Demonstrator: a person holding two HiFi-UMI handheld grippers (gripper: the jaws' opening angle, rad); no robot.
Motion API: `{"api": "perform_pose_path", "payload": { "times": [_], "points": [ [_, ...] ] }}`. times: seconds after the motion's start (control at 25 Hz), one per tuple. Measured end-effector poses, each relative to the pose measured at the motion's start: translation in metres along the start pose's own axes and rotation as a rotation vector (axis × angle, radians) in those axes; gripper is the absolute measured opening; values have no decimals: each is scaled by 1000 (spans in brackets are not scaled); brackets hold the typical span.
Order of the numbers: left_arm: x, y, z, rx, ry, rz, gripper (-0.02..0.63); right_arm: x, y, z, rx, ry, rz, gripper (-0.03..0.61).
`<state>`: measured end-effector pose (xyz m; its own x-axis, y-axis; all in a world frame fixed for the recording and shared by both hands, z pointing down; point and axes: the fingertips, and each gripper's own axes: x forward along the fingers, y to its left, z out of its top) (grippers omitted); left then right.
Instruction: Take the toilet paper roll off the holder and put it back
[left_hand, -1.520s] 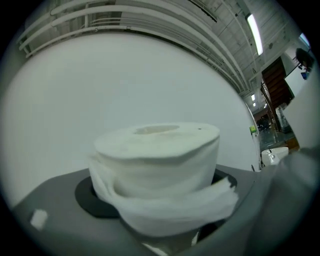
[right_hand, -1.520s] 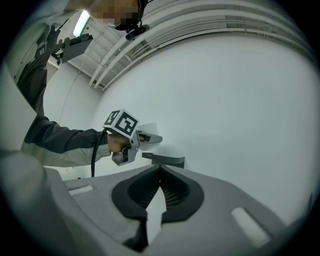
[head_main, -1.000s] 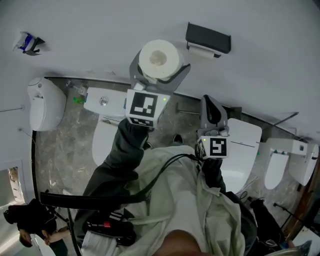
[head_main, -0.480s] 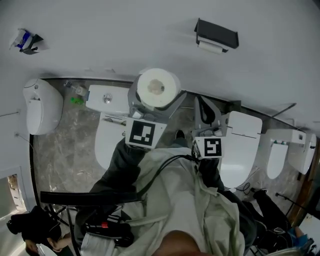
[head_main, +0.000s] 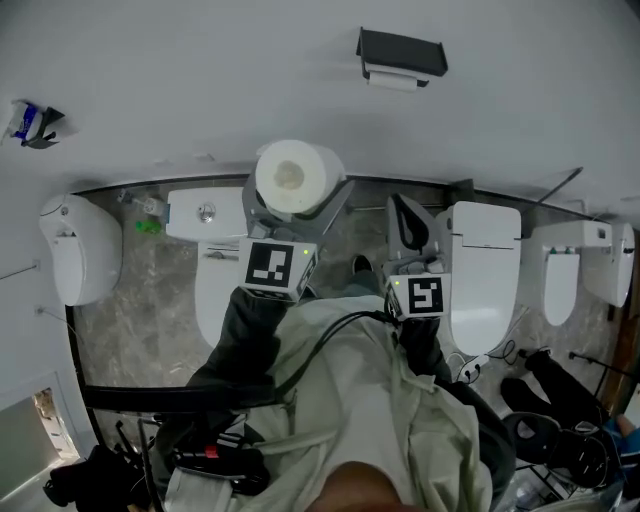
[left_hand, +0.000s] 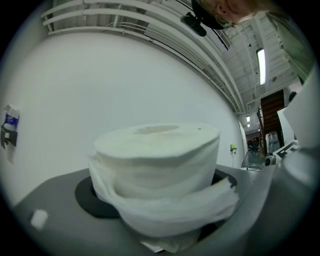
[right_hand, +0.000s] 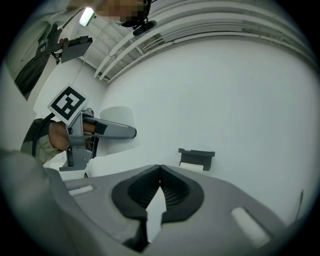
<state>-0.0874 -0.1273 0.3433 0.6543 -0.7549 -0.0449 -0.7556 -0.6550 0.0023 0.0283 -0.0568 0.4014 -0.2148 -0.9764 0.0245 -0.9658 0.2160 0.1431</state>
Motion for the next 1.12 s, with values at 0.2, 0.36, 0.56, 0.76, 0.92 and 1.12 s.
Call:
{"api": "perform_pose_path", "payload": {
  "times": [0.2,0.36,0.56,0.76,0.92,1.12],
  "points": [
    [25,-3,0,20,7,-6,492,-6,-17,-3,12,15,-27,0],
    [60,0,8,60,-3,8,492,-8,-41,-7,14,-1,-44,0],
    [113,-7,16,71,0,12,492,-4,-81,0,10,-25,-74,0],
    [171,-12,21,85,6,23,492,9,-117,13,-28,-75,-71,0],
    [218,-14,31,101,6,26,492,17,-138,11,-30,-78,-60,0],
    [273,-21,33,123,29,14,492,22,-160,9,-34,-82,-47,0]
  ]
}}
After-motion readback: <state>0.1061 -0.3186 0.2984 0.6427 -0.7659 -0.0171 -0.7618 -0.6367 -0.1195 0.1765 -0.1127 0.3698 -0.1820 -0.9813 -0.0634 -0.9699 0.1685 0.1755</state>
